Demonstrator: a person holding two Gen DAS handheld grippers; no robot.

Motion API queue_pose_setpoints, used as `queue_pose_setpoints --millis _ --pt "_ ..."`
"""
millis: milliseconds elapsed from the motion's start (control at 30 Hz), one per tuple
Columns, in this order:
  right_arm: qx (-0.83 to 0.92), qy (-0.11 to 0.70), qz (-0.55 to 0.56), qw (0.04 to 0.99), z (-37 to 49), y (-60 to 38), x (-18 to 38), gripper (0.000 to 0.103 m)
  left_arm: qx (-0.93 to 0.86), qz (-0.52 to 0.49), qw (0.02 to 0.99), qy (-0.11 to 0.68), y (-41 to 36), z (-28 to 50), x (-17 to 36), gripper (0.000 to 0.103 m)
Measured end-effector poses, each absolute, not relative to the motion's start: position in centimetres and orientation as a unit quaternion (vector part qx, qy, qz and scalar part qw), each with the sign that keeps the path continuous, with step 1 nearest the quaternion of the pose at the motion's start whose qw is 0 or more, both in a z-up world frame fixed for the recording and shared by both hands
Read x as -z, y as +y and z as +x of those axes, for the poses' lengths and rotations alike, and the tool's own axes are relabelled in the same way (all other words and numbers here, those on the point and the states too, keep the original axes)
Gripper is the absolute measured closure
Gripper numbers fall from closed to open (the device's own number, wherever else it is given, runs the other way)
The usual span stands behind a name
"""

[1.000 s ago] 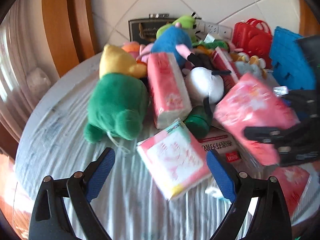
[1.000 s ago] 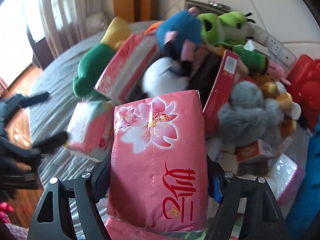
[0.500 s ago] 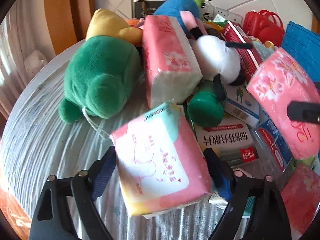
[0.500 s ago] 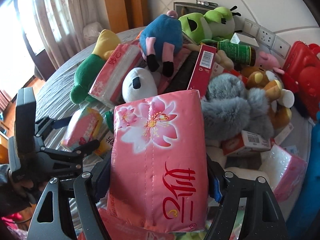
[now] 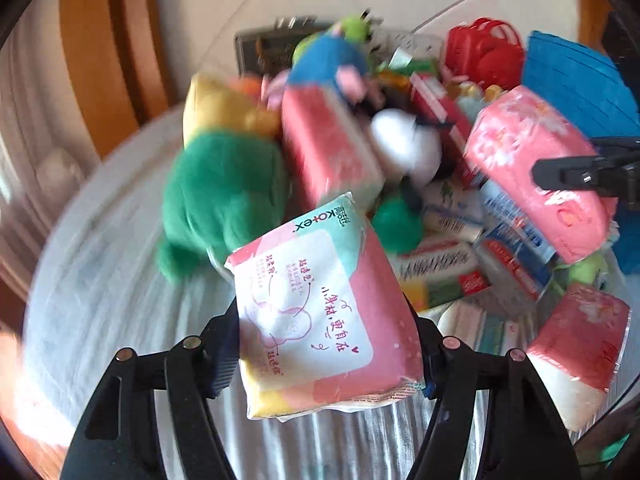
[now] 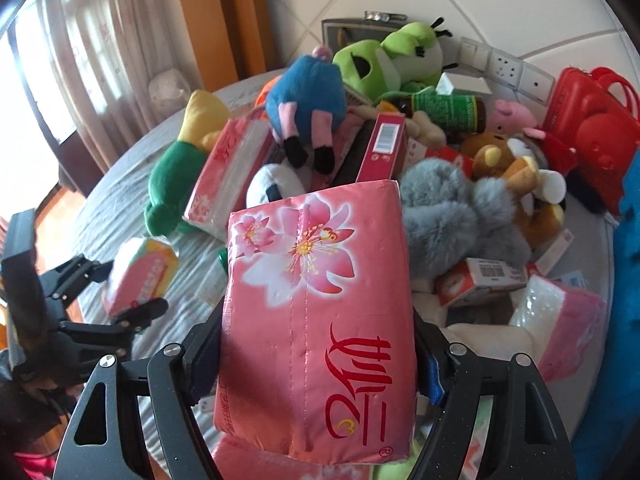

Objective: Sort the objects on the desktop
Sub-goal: 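Grasp a pink tissue pack with the right gripper while the left grasps a Kotex pack, then carry both packs to the blue crate and drop them inside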

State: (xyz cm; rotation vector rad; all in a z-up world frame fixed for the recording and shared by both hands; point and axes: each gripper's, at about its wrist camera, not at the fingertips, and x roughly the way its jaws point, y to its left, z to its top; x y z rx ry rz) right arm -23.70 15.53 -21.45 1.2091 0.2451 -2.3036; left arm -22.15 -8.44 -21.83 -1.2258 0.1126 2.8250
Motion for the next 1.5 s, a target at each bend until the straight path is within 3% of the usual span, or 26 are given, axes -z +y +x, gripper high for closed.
queue_pose_setpoints --millis 467,900,1167,1500 --pt "0.931 0.036 0.323 0.164 -17.1 20.0 9.3 0.026 -0.959 -0.222 0.129 0.122 -2.3 -22.4 5.6 0.036" --pt "0.990 -0.018 0.133 -0.049 -6.4 37.2 -4.9 0.026 -0.936 -0.075 0.311 0.145 17.4 -20.6 -6.9 0.036" --pt "0.984 -0.050 0.109 -0.132 -6.0 49.7 -7.1 0.026 -0.919 -0.064 0.362 0.145 30.3 -20.2 -8.6 0.035" --pt "0.976 -0.080 0.140 -0.145 -6.5 58.6 -5.8 0.026 -0.927 -0.090 0.327 0.163 38.0 -20.9 -8.4 0.031"
